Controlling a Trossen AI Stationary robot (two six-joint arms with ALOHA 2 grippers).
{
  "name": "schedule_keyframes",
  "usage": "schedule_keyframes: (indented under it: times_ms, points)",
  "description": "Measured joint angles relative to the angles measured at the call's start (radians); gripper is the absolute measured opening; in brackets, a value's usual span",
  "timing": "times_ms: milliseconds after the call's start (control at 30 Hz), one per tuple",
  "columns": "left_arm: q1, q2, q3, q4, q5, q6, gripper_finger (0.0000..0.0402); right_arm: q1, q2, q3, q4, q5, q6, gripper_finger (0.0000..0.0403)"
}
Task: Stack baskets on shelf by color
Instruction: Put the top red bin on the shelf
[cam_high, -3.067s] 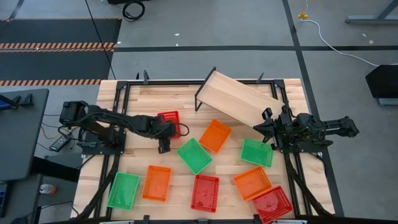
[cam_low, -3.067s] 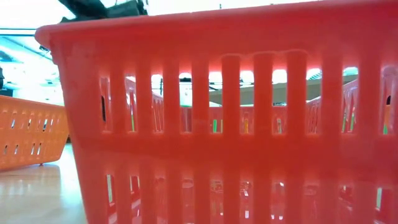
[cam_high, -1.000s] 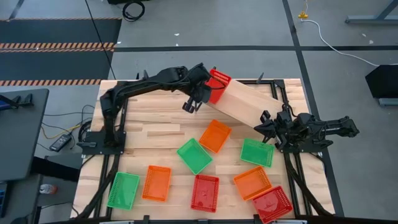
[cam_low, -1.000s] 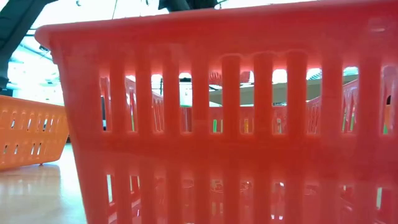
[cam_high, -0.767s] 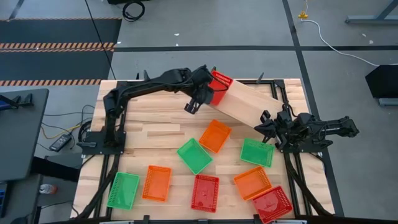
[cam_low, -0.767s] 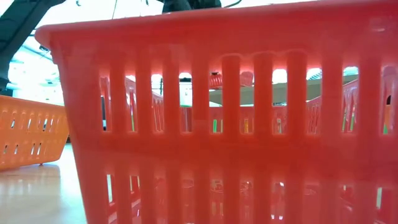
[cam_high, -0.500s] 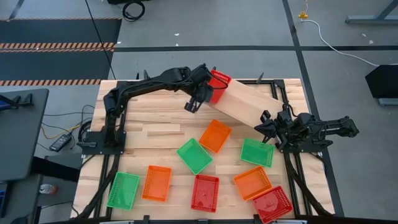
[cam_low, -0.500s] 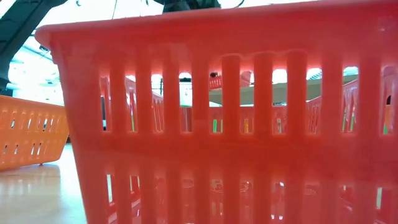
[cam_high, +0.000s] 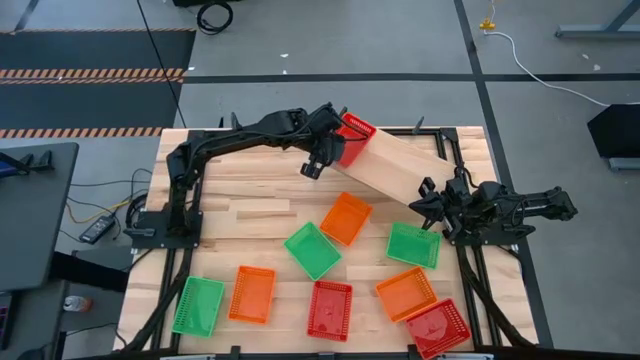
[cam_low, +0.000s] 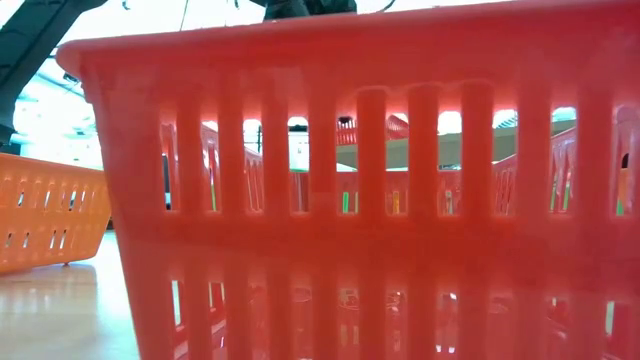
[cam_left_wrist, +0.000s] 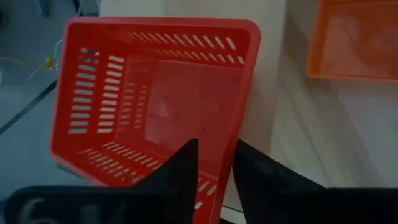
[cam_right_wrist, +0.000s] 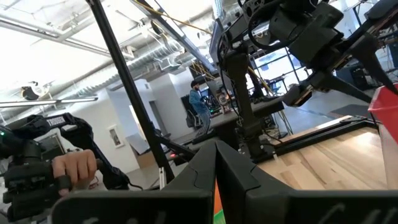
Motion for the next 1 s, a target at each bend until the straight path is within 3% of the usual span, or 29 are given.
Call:
schedule_keyframes:
  times_ms: [600, 900, 1000]
  points:
    - [-0.003, -0.034, 0.0, -0.021, -0.039, -0.063, 0.0108, 0.0, 0.0, 0.0, -0.018, 0.045, 0.01, 0.0016]
    - [-0.019, -0.056, 0.0, -0.106, -0.033, -0.127, 0.0108, 0.0, 0.004, 0.0, -0.032, 0.061, -0.015, 0.0016]
    - [-0.008, -0.056, 0.0, -0.1, -0.103, -0.121, 0.0108, 0.0, 0.006, 0.0, -0.032, 0.061, -0.027, 0.0016]
